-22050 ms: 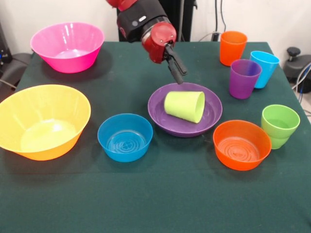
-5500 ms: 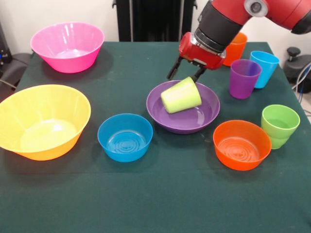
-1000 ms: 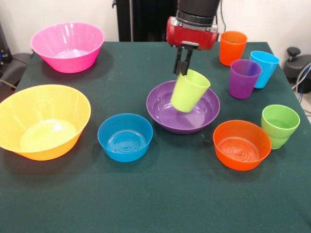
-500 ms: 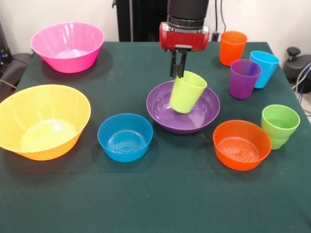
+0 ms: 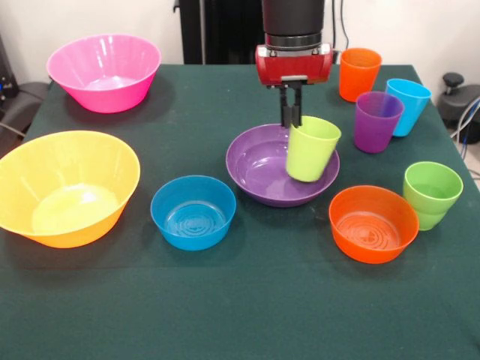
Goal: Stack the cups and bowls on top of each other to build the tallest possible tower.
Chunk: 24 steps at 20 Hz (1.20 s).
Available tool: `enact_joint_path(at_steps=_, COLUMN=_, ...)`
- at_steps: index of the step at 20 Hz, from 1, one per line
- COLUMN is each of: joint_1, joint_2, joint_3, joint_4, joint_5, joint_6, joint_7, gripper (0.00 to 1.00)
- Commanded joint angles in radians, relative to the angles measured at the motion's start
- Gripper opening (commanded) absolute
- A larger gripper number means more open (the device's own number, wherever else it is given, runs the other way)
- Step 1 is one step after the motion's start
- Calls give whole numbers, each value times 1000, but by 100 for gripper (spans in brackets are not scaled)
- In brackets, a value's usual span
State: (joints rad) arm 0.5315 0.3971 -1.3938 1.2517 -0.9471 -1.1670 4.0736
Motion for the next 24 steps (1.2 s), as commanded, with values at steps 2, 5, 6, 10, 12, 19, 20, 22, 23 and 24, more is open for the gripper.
enact_joint_path(at_steps=2, joint_1=-28, joint_2=-46, joint_3=214, joint_4=-23, joint_5=34, joint_6=40, joint_7=-304, gripper=0)
enact_joint_path(at_steps=5, joint_1=-30, joint_2=-53, joint_3=220, joint_4=-23, joint_5=18, joint_6=42, joint_7=-327, gripper=0)
enact_joint_path(at_steps=6, joint_1=-32, joint_2=-54, joint_3=221, joint_4=-21, joint_5=12, joint_6=39, joint_7=-340, gripper=0)
enact_joint_path(at_steps=10, joint_1=-36, joint_2=-36, joint_3=209, joint_4=-43, joint_5=-45, joint_6=43, joint_7=-330, gripper=0)
enact_joint_path(at_steps=12, joint_1=-39, joint_2=-25, joint_3=210, joint_4=-55, joint_5=-55, joint_6=55, joint_7=-328, gripper=0)
enact_joint_path(at_steps=19, joint_1=-38, joint_2=-6, joint_3=208, joint_4=-70, joint_5=-82, joint_6=83, joint_7=-321, gripper=0)
enact_joint_path(at_steps=20, joint_1=-37, joint_2=3, joint_3=203, joint_4=-73, joint_5=-91, joint_6=90, joint_7=-320, gripper=0)
enact_joint_path(at_steps=22, joint_1=-37, joint_2=7, joint_3=201, joint_4=-75, joint_5=-97, joint_6=97, joint_7=-322, gripper=0)
enact_joint_path(at_steps=23, joint_1=-37, joint_2=7, joint_3=203, joint_4=-75, joint_5=-97, joint_6=99, joint_7=-323, gripper=0)
enact_joint_path(at_steps=24, joint_1=-37, joint_2=7, joint_3=205, joint_4=-75, joint_5=-98, joint_6=101, joint_7=-326, gripper=0)
